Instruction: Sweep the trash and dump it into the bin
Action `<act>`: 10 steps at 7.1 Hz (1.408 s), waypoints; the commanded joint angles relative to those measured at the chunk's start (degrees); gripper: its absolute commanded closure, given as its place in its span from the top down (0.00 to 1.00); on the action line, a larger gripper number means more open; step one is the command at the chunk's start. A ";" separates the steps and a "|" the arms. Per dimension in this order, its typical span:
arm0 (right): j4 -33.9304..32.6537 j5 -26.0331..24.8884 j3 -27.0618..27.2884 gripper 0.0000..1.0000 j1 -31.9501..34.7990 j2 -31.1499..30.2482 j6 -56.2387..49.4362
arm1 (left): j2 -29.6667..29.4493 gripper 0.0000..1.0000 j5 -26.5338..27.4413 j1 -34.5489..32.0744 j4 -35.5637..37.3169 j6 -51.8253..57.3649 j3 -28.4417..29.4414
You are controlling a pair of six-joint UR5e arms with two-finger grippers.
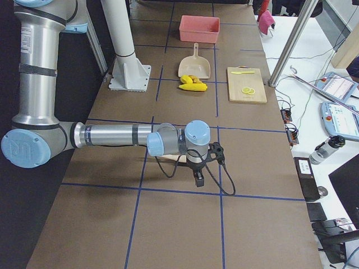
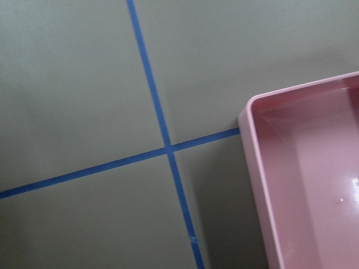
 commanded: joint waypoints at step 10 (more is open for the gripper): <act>21.29 -7.68 13.89 0.99 -29.16 -15.25 47.08 | -10.33 1.00 5.54 31.22 -10.59 -11.90 -12.51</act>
